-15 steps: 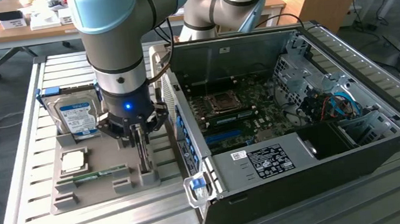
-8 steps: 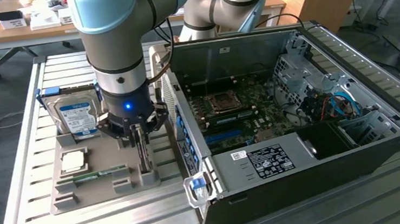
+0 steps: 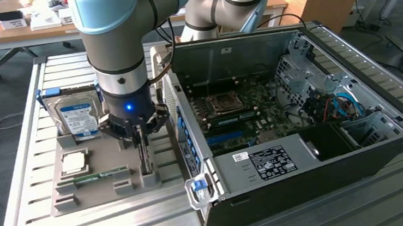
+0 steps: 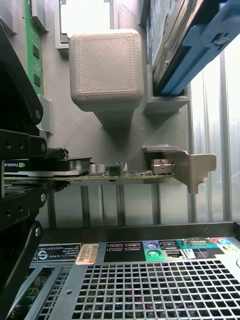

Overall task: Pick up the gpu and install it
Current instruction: 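Pick up the gpu and move the gpu toward the slot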

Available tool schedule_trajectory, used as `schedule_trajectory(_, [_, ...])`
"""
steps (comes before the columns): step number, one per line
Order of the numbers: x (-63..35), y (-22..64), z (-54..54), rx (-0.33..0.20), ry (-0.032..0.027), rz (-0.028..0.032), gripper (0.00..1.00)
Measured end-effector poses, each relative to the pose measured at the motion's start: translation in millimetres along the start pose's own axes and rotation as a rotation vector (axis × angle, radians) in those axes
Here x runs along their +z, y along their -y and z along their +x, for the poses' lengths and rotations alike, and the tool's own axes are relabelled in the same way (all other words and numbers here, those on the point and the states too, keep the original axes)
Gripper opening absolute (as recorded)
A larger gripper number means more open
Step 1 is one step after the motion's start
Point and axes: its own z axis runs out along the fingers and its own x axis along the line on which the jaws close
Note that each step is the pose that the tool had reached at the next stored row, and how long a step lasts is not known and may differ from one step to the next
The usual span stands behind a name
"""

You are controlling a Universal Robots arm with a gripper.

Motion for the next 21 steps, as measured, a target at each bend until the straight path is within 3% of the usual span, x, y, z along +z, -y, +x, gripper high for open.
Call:
schedule_trajectory(13, [0.0, 0.0, 0.0, -0.002, 0.0, 0.0, 0.27])
schedule_trajectory(21, [0.0, 0.0, 0.0, -0.049, -0.0023, -0.0011, 0.27])
